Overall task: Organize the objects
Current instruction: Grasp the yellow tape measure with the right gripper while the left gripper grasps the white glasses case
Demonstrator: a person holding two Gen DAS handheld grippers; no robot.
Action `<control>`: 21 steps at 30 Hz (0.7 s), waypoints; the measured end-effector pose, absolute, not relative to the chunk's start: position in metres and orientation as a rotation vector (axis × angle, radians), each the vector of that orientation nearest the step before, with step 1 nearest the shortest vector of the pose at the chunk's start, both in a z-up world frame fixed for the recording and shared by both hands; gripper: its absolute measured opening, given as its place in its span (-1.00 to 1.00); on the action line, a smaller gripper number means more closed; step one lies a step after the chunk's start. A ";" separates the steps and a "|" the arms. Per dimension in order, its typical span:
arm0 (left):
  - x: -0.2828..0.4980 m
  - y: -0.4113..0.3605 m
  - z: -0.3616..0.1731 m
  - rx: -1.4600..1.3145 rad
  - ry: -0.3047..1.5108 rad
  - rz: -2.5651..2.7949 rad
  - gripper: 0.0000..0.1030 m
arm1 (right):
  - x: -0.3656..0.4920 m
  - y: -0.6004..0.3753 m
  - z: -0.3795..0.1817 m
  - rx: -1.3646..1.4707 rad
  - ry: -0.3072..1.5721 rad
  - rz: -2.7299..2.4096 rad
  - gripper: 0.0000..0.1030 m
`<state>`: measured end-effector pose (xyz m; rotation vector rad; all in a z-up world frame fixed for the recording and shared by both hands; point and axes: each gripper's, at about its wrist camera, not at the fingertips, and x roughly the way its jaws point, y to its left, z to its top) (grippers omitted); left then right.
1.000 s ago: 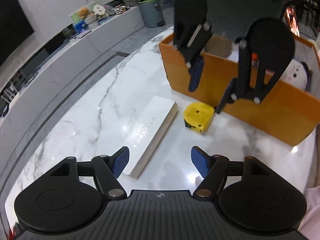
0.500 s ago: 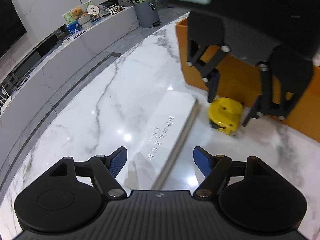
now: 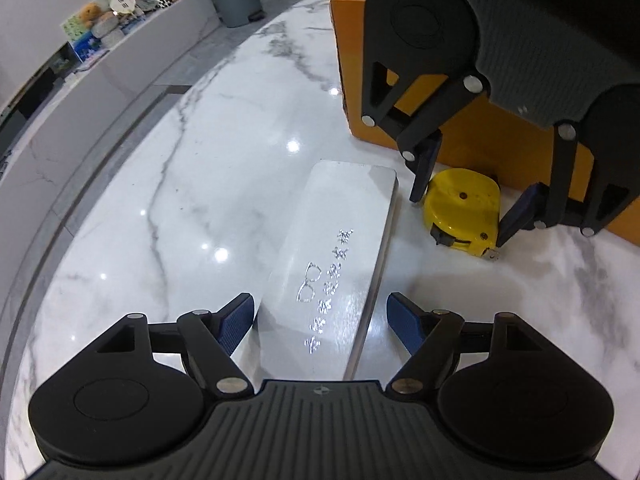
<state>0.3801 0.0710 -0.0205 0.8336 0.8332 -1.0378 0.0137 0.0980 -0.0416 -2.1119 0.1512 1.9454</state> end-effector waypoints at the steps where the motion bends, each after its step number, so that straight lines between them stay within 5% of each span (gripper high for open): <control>1: 0.381 0.070 -0.021 0.833 0.834 -1.045 0.71 | 0.015 0.099 -0.042 -2.112 0.159 1.946 0.08; 21: 0.391 0.062 -0.022 0.754 0.903 -1.052 0.76 | 0.043 0.104 -0.034 -2.046 0.234 1.992 0.06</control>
